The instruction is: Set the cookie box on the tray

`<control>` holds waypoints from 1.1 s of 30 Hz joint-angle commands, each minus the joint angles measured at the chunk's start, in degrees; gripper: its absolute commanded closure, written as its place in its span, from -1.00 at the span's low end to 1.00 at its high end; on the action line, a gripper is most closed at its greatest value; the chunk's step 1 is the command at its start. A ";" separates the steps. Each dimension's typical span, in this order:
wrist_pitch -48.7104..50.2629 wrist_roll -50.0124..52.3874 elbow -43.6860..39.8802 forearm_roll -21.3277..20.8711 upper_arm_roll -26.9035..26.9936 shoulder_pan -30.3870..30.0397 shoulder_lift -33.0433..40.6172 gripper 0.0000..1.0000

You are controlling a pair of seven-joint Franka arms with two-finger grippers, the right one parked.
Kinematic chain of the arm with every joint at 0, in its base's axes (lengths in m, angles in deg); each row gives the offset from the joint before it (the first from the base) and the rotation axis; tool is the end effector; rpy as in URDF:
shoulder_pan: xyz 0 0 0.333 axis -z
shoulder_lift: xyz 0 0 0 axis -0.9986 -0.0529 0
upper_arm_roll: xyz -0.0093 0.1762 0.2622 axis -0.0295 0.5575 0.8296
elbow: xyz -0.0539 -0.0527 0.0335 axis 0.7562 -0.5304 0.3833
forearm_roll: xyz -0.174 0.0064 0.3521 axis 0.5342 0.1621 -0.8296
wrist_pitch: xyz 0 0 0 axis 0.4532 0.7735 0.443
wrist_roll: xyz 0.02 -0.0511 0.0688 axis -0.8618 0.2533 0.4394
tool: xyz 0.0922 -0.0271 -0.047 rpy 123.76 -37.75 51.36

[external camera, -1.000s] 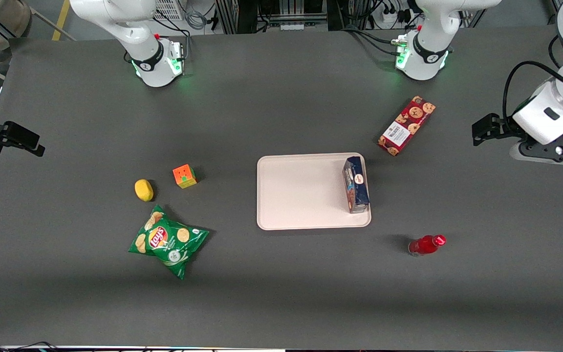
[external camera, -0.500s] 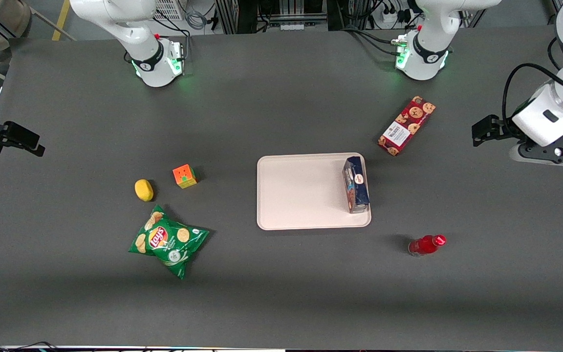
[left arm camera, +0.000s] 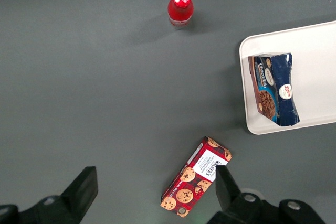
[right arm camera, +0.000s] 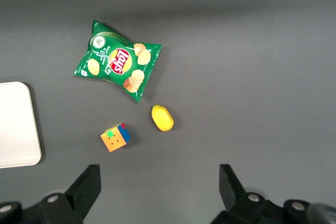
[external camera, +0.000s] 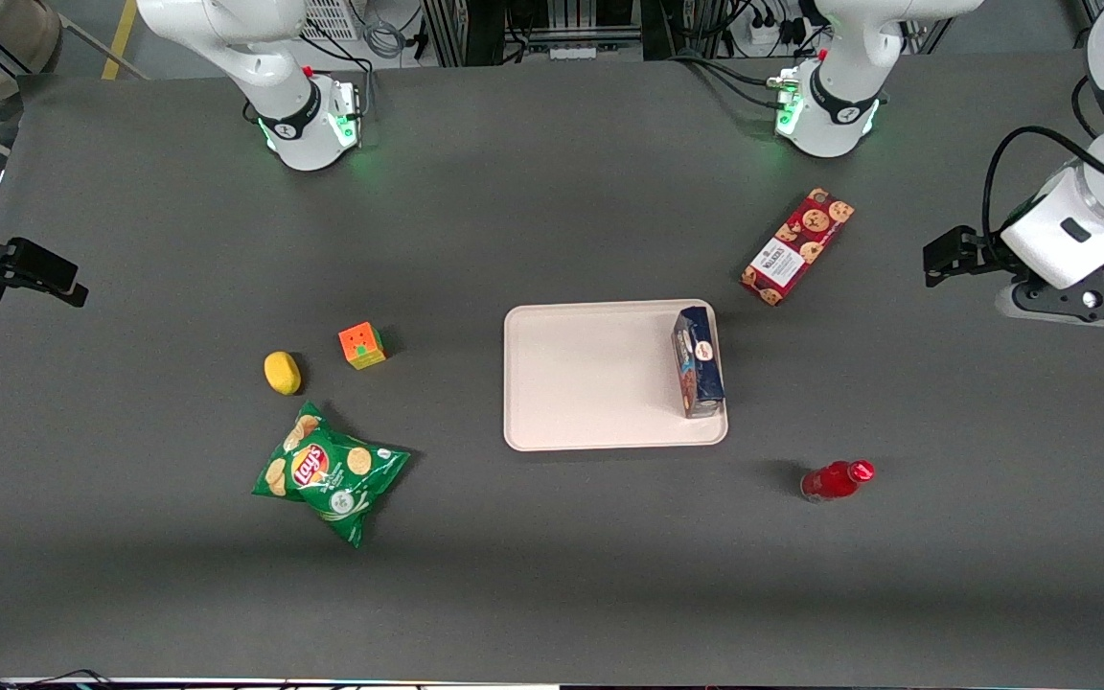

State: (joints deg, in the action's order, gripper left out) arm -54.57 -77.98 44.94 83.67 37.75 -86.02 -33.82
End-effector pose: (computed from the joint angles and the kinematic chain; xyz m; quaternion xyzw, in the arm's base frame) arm 0.5498 -0.0624 0.5717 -0.9969 0.0697 0.0348 0.0056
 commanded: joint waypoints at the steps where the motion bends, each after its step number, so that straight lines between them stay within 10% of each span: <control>1: -1.10 -1.06 1.01 -0.07 0.51 0.46 0.67 -1.00; 33: -3.12 -8.18 -0.40 1.16 0.87 0.19 -0.91 -1.00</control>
State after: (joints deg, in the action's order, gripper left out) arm -56.98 -84.08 44.94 83.92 38.11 -86.00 -34.09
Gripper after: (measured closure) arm 0.000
